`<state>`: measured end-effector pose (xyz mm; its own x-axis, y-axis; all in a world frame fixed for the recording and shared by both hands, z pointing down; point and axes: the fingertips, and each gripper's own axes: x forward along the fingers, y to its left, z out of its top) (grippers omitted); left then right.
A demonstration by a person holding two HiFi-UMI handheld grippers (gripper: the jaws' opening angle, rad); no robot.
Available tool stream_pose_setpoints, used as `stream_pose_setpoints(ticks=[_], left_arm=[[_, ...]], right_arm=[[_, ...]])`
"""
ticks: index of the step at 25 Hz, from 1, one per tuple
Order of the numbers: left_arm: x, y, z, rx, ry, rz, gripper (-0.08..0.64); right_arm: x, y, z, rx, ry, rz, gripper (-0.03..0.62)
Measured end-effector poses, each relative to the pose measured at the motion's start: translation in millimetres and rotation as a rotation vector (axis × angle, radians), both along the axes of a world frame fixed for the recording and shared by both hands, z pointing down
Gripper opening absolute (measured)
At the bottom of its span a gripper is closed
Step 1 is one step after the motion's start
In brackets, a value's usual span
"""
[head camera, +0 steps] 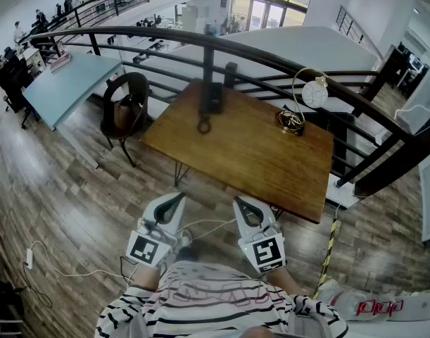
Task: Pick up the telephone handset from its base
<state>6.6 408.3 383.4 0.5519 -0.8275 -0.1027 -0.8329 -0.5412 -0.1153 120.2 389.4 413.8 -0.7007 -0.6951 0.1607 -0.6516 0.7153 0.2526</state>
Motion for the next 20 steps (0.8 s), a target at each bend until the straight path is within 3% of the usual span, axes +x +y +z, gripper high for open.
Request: stream_pose_setpoints(ticks=[8, 14, 20], left_arm=[[6, -6, 7, -0.006, -0.008, -0.007, 0.002], [-9, -26, 20, -0.033, -0.018, -0.048, 0.003], [-24, -67, 27, -0.060, -0.013, 0.010, 0.005]], right_arm=[[3, -8, -4, 0.021, -0.068, -0.012, 0.000], [1, -28, -2, -0.011, -0.115, 0.034, 0.002], [-10, -67, 2, -0.050, -0.140, 0.097, 0.049]])
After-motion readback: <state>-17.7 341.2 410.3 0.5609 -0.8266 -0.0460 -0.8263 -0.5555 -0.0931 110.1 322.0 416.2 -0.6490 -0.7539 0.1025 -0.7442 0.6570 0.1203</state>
